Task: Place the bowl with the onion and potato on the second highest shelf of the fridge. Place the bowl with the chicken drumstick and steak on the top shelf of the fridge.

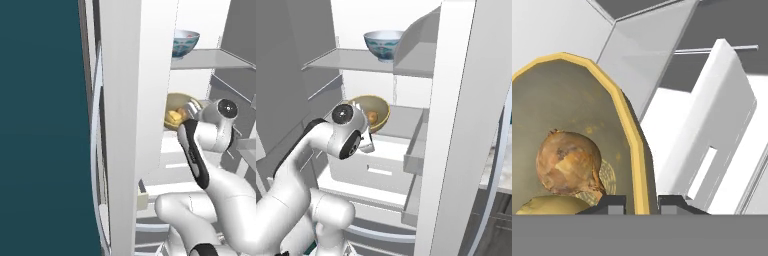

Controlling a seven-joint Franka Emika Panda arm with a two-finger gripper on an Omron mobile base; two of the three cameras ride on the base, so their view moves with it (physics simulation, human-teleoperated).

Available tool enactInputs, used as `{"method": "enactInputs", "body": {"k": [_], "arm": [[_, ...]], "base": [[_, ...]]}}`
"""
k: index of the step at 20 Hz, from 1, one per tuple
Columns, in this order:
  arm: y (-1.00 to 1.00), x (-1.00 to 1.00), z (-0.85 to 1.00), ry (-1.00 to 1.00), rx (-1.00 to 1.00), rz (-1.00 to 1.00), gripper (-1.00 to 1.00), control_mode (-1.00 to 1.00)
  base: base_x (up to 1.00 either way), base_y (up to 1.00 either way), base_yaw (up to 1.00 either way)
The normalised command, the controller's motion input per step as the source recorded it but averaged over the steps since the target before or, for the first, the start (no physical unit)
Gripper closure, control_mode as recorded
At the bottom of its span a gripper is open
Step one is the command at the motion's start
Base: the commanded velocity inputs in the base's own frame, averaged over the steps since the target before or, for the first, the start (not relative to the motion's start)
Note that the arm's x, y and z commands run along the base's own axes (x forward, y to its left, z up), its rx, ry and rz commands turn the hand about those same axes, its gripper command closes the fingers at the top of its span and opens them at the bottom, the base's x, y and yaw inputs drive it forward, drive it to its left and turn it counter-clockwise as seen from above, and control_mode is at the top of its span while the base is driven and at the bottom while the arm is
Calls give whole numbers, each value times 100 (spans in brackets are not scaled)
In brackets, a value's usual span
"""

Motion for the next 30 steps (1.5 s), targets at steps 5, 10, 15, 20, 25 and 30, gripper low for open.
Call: {"method": "enactInputs", "body": {"k": [5, 10, 15, 20, 25, 30], "arm": [[0, 94, -16, 3, 1, 0, 100, -100], [0, 92, -24, 1, 0, 0, 100, -100], [0, 93, -19, 0, 0, 0, 100, -100], [-23, 81, -25, 0, 0, 1, 100, -100], [-9, 8, -19, 3, -1, 3, -100, -100], [0, -38, 48, -4, 0, 0, -100, -100]], "base": [[0, 0, 0], [0, 0, 0], [0, 0, 0], [0, 0, 0], [0, 0, 0], [0, 0, 0]]}}
